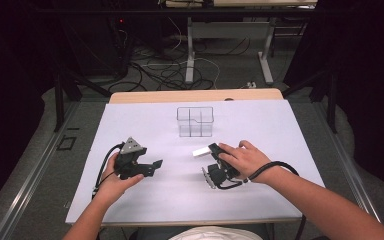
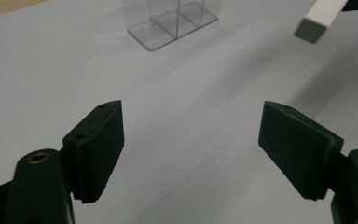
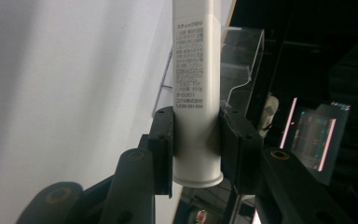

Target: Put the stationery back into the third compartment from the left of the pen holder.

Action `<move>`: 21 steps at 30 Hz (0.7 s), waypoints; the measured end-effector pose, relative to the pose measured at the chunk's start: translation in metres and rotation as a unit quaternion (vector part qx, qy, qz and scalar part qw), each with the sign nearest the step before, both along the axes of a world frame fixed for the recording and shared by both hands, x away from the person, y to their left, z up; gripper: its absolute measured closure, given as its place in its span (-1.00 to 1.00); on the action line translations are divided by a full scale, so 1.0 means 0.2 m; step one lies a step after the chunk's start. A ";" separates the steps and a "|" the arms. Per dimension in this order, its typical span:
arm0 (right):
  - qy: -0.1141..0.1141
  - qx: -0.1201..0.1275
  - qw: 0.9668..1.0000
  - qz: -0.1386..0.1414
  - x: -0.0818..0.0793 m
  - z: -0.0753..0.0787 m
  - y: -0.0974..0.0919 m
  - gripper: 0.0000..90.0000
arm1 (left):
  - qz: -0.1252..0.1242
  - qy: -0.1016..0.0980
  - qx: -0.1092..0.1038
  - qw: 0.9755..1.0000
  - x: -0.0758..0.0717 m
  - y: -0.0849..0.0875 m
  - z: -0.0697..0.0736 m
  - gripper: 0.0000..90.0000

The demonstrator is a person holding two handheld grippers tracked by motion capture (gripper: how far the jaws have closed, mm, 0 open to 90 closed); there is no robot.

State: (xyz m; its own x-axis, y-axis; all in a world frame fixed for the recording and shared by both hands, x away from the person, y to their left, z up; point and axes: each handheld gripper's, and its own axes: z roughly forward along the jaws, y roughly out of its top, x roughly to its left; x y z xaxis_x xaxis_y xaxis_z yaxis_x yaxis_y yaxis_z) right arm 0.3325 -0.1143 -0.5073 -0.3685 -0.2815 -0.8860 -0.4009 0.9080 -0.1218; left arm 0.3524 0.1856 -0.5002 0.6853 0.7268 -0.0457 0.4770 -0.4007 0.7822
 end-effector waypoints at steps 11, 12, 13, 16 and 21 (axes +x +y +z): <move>-0.029 -0.023 0.999 0.027 -0.04 -0.02 0.03 0.49 | -0.070 0.004 0.016 0.997 0.09 -0.14 0.10 -0.28; -0.031 -0.030 0.999 0.028 -0.04 -0.02 0.03 0.49 | -0.072 0.011 0.010 0.997 0.09 -0.17 0.11 -0.27; -0.031 -0.030 0.999 0.028 -0.04 -0.02 0.03 0.49 | -0.090 0.009 0.024 0.996 0.10 -0.18 0.13 -0.27; -0.033 -0.037 0.998 0.035 -0.05 -0.03 0.03 0.49 | -0.117 0.010 0.032 0.993 0.11 -0.24 0.14 -0.26; -0.033 -0.037 0.998 0.032 -0.07 -0.03 0.02 0.49 | -0.151 0.025 0.058 0.986 0.12 -0.32 0.16 -0.26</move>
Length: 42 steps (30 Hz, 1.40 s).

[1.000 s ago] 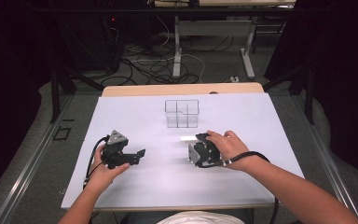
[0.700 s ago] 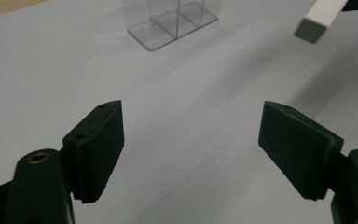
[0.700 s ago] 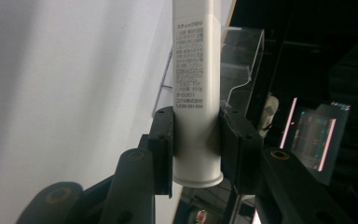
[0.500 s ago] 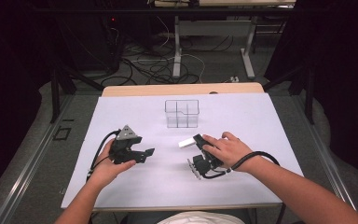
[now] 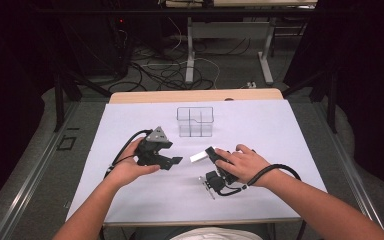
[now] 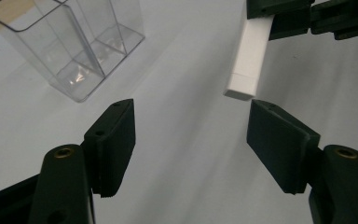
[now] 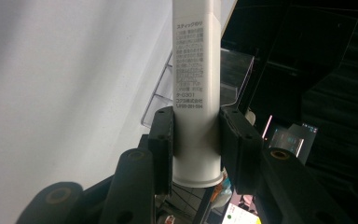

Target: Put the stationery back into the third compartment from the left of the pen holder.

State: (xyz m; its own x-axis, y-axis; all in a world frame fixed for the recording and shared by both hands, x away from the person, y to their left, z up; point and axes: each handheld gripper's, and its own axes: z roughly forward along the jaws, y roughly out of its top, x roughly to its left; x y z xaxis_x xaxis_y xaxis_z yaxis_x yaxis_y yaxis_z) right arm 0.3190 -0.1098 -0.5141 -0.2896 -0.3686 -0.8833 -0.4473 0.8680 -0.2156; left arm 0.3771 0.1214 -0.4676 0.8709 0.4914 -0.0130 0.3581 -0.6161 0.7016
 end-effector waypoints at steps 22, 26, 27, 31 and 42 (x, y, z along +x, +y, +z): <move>-0.008 -0.042 0.999 0.029 -0.03 -0.06 0.05 0.49 | -0.043 0.044 0.066 0.996 0.02 -0.25 -0.04 0.04; -0.001 -0.047 0.999 0.026 -0.03 -0.07 0.06 0.49 | -0.040 0.047 0.081 0.995 0.01 -0.29 -0.03 0.10; 0.000 -0.046 0.999 0.025 -0.03 -0.07 0.06 0.49 | -0.044 0.044 0.092 0.994 0.01 -0.30 -0.02 0.10; 0.001 -0.044 0.999 0.025 -0.03 -0.07 0.07 0.49 | -0.041 0.039 0.102 0.993 0.00 -0.34 -0.03 0.15; 0.006 -0.041 0.999 0.014 -0.03 -0.08 0.07 0.49 | -0.044 0.030 0.139 0.989 0.00 -0.44 -0.06 0.21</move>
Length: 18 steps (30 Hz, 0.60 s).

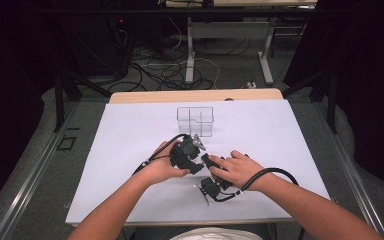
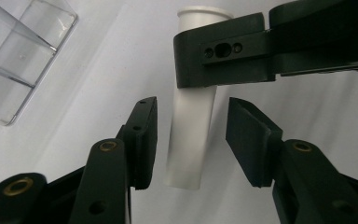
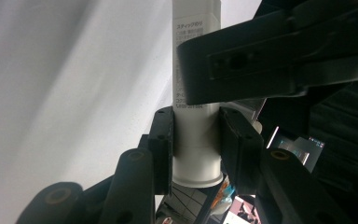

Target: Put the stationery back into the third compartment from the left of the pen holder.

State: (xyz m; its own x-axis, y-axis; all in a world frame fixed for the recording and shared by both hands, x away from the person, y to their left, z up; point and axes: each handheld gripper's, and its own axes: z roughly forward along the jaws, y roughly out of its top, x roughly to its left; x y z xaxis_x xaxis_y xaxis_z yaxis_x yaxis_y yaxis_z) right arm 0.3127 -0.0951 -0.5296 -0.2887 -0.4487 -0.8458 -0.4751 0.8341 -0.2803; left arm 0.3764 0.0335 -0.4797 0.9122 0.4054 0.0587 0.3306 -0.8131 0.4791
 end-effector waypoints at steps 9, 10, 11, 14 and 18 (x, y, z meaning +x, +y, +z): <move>0.000 0.000 1.000 0.001 -0.01 -0.01 0.01 0.49 | -0.003 0.000 0.020 1.000 0.00 -0.04 -0.02 0.37; -0.002 -0.001 1.000 0.005 -0.01 -0.01 0.01 0.49 | -0.003 0.001 0.022 1.000 0.00 -0.04 -0.02 0.38; -0.002 -0.001 1.000 0.004 -0.01 -0.01 0.01 0.49 | -0.004 0.000 0.024 1.000 0.00 -0.05 -0.03 0.40; -0.005 -0.003 1.000 0.012 -0.01 -0.01 0.02 0.49 | -0.004 0.001 0.030 1.000 0.00 -0.05 -0.03 0.45; -0.001 0.000 1.000 0.003 -0.02 -0.02 0.02 0.49 | -0.005 0.000 0.035 0.999 0.01 -0.06 -0.04 0.51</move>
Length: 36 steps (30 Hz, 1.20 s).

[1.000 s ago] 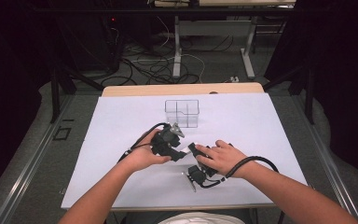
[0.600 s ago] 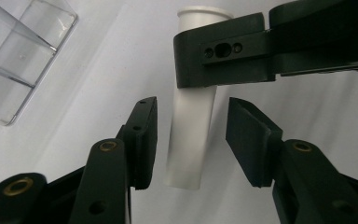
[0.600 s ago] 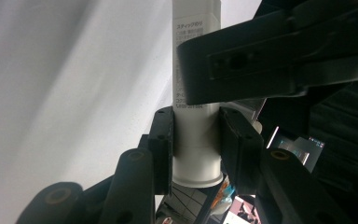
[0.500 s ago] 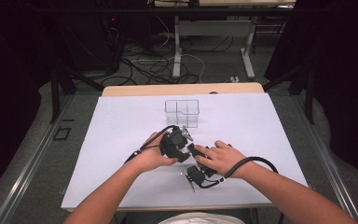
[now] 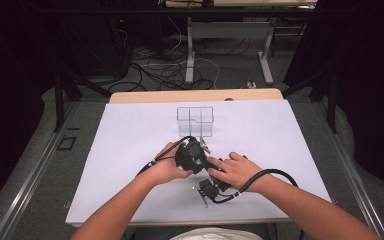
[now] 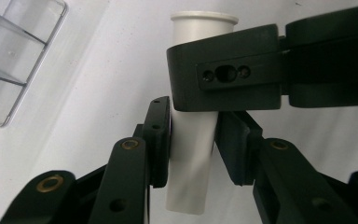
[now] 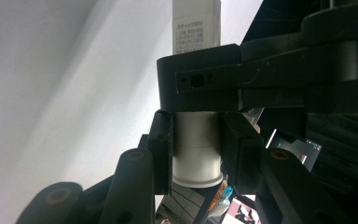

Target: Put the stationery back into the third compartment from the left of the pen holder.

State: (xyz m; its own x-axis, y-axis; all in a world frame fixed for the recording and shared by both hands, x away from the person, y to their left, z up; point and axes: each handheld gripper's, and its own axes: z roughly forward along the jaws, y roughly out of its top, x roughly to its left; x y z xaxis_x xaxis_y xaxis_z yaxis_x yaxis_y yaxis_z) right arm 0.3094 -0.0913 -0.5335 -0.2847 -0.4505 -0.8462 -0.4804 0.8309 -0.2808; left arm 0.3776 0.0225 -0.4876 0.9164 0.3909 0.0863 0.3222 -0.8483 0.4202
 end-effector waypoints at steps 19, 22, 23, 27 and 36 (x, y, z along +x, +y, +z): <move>0.002 0.002 1.000 -0.001 -0.01 0.00 0.01 0.47 | 0.000 0.014 0.000 1.000 0.00 0.00 0.00 0.55; 0.001 0.012 1.000 -0.008 0.00 0.01 0.00 0.36 | 0.007 0.013 0.002 1.000 0.01 0.00 -0.01 0.55; 0.001 0.019 1.000 -0.014 0.00 0.01 -0.01 0.32 | 0.007 0.013 0.002 1.000 0.01 0.00 -0.01 0.55; 0.017 0.044 0.998 -0.038 0.00 0.04 -0.05 0.15 | 0.017 0.011 -0.004 1.000 0.04 0.02 0.00 0.55; 0.028 0.092 0.994 -0.050 0.01 0.06 -0.13 0.04 | 0.037 0.005 -0.025 0.999 0.11 0.04 0.02 0.55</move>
State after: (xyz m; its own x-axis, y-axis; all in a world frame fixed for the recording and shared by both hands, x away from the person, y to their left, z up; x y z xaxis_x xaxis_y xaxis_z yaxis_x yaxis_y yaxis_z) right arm 0.3113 -0.1164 -0.5209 -0.3685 -0.2568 -0.8935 -0.4038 0.9099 -0.0949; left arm 0.3995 0.0299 -0.4837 0.8853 0.4618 0.0551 0.3886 -0.7996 0.4579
